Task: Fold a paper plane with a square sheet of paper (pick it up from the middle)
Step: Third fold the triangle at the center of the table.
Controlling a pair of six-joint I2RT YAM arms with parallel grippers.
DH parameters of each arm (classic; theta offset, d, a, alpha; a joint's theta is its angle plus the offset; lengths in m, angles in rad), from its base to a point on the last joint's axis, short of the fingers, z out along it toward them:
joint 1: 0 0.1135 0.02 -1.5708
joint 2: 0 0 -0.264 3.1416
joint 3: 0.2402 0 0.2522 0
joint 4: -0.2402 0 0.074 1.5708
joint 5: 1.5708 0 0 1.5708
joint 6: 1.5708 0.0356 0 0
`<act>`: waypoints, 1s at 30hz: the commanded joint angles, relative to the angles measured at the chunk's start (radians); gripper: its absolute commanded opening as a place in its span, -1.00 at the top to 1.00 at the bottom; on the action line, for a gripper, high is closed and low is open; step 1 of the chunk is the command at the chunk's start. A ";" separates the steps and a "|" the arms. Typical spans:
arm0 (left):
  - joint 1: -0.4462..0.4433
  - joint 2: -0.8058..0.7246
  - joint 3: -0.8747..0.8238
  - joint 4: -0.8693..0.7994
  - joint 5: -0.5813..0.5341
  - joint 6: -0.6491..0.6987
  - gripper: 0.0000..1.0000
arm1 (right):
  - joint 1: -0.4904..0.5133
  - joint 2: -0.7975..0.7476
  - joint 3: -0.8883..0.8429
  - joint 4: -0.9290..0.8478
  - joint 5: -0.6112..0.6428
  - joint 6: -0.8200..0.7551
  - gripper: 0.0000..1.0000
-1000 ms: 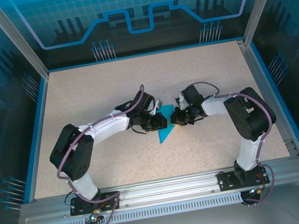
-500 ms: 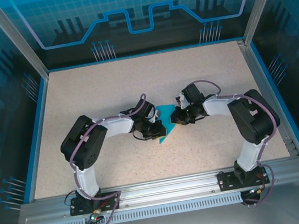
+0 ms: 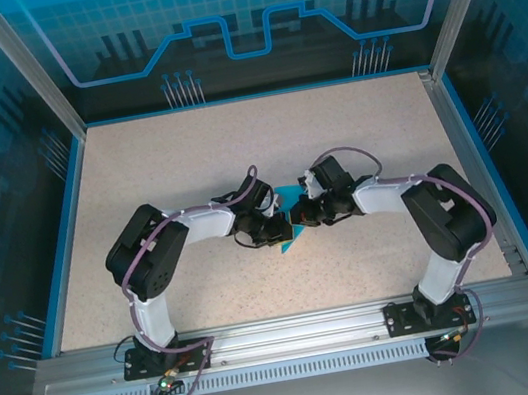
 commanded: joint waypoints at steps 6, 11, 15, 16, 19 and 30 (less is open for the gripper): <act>0.004 -0.003 -0.042 -0.079 -0.074 0.018 0.83 | 0.004 0.085 -0.046 0.035 0.040 -0.002 0.90; 0.005 -0.011 -0.060 -0.081 -0.091 0.020 0.84 | -0.036 0.094 -0.079 0.061 0.051 -0.021 0.86; 0.005 -0.011 -0.066 -0.088 -0.101 0.029 0.85 | -0.086 0.091 -0.105 0.119 0.035 -0.023 0.85; 0.003 -0.012 -0.069 -0.090 -0.105 0.031 0.85 | -0.100 0.089 -0.109 0.130 0.033 -0.025 0.84; 0.004 -0.018 -0.072 -0.091 -0.109 0.037 0.86 | -0.140 0.086 -0.098 0.137 0.012 -0.033 0.83; 0.003 -0.018 -0.068 -0.089 -0.097 0.049 0.84 | -0.133 -0.064 -0.050 0.073 -0.029 -0.080 0.76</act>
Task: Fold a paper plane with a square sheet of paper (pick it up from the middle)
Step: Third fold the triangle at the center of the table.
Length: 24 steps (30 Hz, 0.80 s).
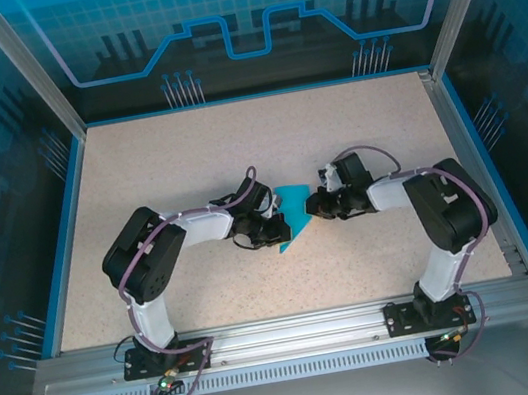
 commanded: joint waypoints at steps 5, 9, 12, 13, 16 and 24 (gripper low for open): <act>0.004 0.006 -0.023 -0.116 -0.061 0.036 0.83 | 0.089 -0.072 0.006 -0.053 0.038 -0.004 0.78; 0.003 0.001 -0.021 -0.112 -0.055 0.035 0.82 | 0.106 -0.031 -0.024 0.034 0.009 0.040 0.79; 0.002 0.002 -0.019 -0.114 -0.053 0.037 0.81 | 0.121 0.005 -0.009 0.036 -0.004 0.033 0.80; 0.002 0.002 -0.019 -0.113 -0.051 0.038 0.81 | 0.121 0.019 -0.004 0.029 -0.012 0.026 0.81; 0.002 0.001 -0.015 -0.115 -0.047 0.038 0.80 | 0.122 0.044 0.012 -0.021 0.012 0.004 0.81; 0.003 -0.091 -0.004 -0.157 -0.041 0.042 0.74 | 0.123 0.079 0.023 -0.133 0.109 -0.019 0.83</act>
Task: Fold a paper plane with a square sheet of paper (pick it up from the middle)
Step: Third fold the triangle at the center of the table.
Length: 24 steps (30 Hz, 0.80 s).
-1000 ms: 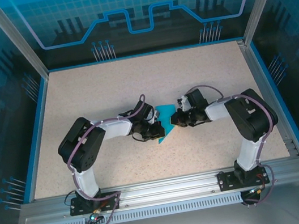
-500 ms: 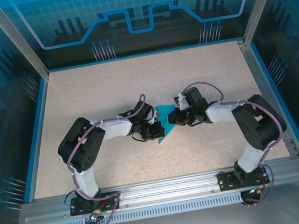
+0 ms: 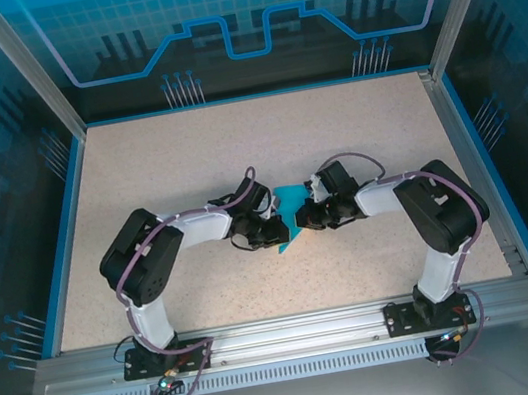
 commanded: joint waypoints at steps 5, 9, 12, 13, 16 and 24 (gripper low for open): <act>0.003 -0.110 0.028 -0.084 0.032 -0.009 0.69 | 0.014 0.037 0.008 -0.106 0.077 -0.032 0.83; 0.002 -0.066 0.041 -0.054 0.097 -0.031 0.68 | 0.014 0.035 0.012 -0.114 0.082 -0.033 0.83; 0.003 -0.027 0.035 -0.031 0.139 -0.046 0.67 | 0.015 0.035 0.014 -0.127 0.094 -0.039 0.83; 0.003 -0.020 0.031 -0.028 0.141 -0.052 0.67 | 0.016 0.036 0.015 -0.128 0.094 -0.040 0.83; 0.004 0.008 0.015 -0.036 0.128 -0.053 0.70 | 0.015 0.036 0.012 -0.129 0.094 -0.040 0.82; 0.018 0.030 -0.071 -0.061 0.051 -0.059 0.72 | 0.016 0.027 0.006 -0.151 0.110 -0.053 0.82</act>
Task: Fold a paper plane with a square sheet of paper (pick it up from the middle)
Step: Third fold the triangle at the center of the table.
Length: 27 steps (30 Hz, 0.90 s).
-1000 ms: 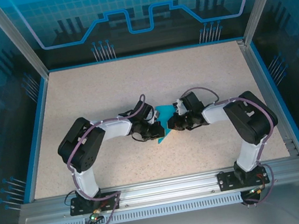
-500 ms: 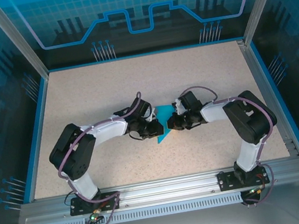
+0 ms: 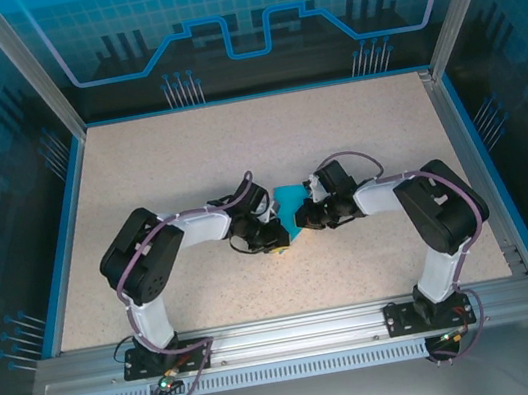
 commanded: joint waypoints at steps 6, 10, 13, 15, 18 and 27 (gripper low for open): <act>0.009 -0.036 -0.125 -0.072 -0.055 -0.008 0.72 | 0.008 0.029 -0.019 -0.108 0.090 -0.029 0.82; 0.009 -0.095 -0.173 -0.082 -0.059 -0.014 0.72 | 0.009 0.029 -0.022 -0.112 0.091 -0.027 0.82; 0.008 -0.156 -0.204 -0.090 -0.056 -0.018 0.71 | 0.010 0.025 -0.030 -0.110 0.094 -0.017 0.82; 0.008 -0.201 -0.208 -0.111 -0.072 -0.018 0.71 | 0.016 0.023 -0.036 -0.101 0.092 -0.003 0.81; 0.010 -0.271 -0.191 -0.142 -0.109 -0.015 0.71 | 0.037 0.006 -0.054 -0.078 0.082 0.046 0.80; 0.018 -0.353 -0.083 -0.154 -0.183 -0.006 0.60 | 0.140 -0.119 -0.124 -0.004 0.135 0.206 0.79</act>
